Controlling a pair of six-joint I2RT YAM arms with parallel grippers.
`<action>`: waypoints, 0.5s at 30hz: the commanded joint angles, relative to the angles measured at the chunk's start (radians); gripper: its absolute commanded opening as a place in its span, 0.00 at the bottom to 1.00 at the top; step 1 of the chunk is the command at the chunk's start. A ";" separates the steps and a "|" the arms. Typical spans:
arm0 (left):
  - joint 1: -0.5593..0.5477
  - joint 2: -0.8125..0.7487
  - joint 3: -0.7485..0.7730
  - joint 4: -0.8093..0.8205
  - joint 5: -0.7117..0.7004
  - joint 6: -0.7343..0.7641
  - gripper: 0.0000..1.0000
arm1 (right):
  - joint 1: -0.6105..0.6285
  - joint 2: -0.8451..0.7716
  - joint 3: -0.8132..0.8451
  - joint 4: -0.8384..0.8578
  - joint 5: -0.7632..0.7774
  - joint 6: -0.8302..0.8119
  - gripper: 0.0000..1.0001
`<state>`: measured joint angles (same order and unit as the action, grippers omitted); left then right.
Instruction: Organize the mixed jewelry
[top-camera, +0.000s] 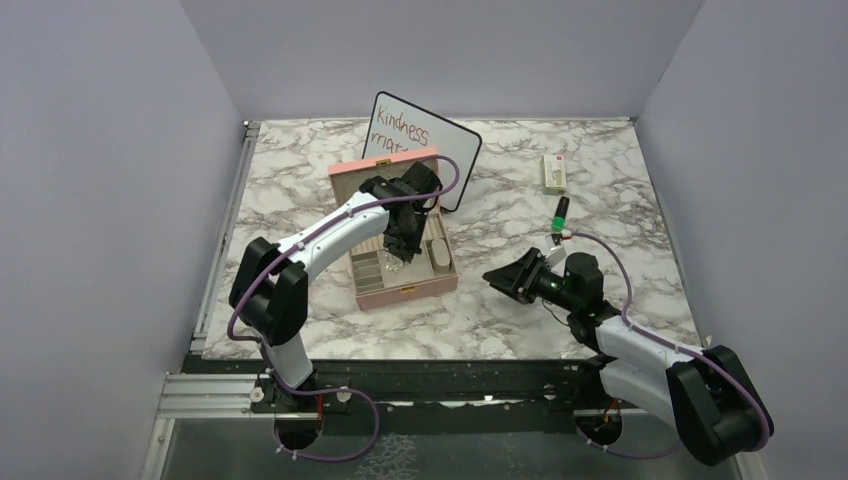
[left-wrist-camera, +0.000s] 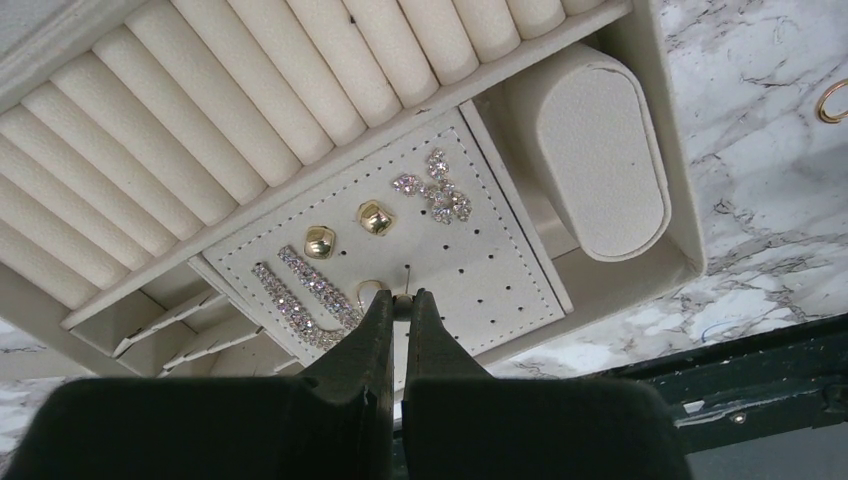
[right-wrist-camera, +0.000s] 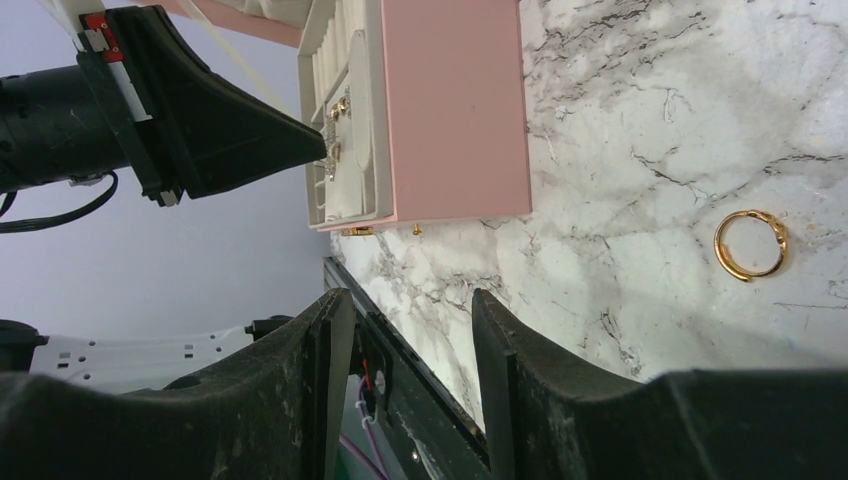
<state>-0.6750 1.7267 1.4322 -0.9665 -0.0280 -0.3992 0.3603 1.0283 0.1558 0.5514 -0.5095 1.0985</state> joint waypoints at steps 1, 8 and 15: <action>0.002 0.007 -0.010 0.009 -0.028 0.015 0.00 | 0.005 -0.011 0.005 0.004 0.016 -0.001 0.51; 0.002 -0.002 -0.025 0.008 -0.022 0.017 0.00 | 0.005 -0.011 0.004 0.003 0.019 0.001 0.51; 0.002 0.005 -0.020 0.009 -0.015 0.010 0.00 | 0.005 -0.013 0.003 0.002 0.017 0.001 0.51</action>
<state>-0.6750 1.7267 1.4143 -0.9657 -0.0292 -0.3946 0.3603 1.0283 0.1558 0.5510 -0.5091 1.0988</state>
